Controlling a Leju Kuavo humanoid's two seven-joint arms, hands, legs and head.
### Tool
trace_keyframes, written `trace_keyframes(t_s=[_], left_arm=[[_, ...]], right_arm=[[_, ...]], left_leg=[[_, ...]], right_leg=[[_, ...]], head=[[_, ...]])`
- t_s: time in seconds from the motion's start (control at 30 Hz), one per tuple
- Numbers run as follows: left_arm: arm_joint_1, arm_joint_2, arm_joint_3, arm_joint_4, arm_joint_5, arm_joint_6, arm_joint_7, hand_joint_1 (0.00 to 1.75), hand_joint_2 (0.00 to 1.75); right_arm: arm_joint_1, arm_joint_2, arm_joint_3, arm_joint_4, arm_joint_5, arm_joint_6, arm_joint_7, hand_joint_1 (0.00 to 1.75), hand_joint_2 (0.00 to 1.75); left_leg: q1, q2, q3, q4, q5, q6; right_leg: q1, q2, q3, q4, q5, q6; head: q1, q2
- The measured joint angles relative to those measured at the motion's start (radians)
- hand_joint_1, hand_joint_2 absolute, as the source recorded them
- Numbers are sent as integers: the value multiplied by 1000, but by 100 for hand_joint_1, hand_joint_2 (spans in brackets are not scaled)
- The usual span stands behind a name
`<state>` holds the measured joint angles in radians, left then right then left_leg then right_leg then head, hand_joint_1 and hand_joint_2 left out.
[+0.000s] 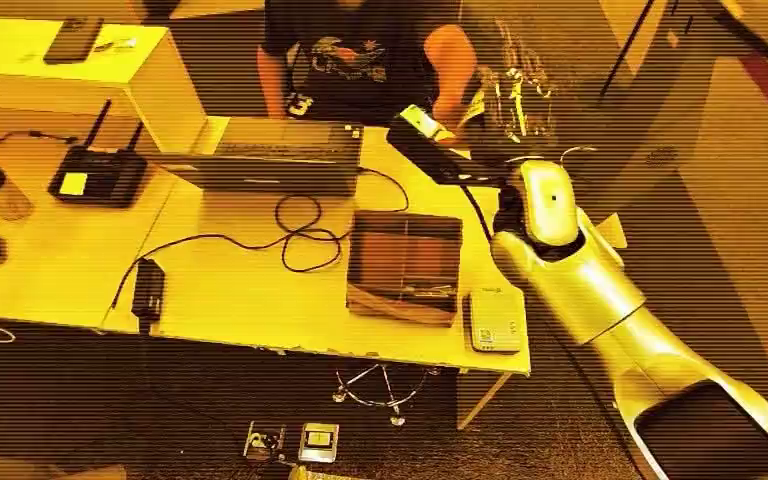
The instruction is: Pass the card to the sensor for recognition and then transmit it.
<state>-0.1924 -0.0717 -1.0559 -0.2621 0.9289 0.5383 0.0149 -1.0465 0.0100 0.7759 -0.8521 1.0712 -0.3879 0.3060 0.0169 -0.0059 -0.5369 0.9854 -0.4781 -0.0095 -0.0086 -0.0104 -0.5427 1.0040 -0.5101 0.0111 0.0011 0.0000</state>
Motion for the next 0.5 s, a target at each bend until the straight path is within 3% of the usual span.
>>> trace_keyframes(t_s=[0.3,0.33,0.5], left_arm=[[-1,-26,0,0,3,17,-2,0,175],[-1,-27,0,0,2,18,-2,0,175],[-1,-32,0,0,-10,17,2,0,175]], right_arm=[[-25,44,51,225,29,40,39,175,175],[-25,44,55,241,30,45,48,0,175],[-21,42,72,303,32,45,80,0,175]], left_leg=[[0,-3,0,0,1,0],[0,-3,0,0,1,0],[0,-2,0,1,1,0]], right_leg=[[0,-3,0,0,0,0],[0,-3,0,0,0,0],[0,-1,-1,0,0,0]], head=[[0,0],[0,0],[-1,0]])
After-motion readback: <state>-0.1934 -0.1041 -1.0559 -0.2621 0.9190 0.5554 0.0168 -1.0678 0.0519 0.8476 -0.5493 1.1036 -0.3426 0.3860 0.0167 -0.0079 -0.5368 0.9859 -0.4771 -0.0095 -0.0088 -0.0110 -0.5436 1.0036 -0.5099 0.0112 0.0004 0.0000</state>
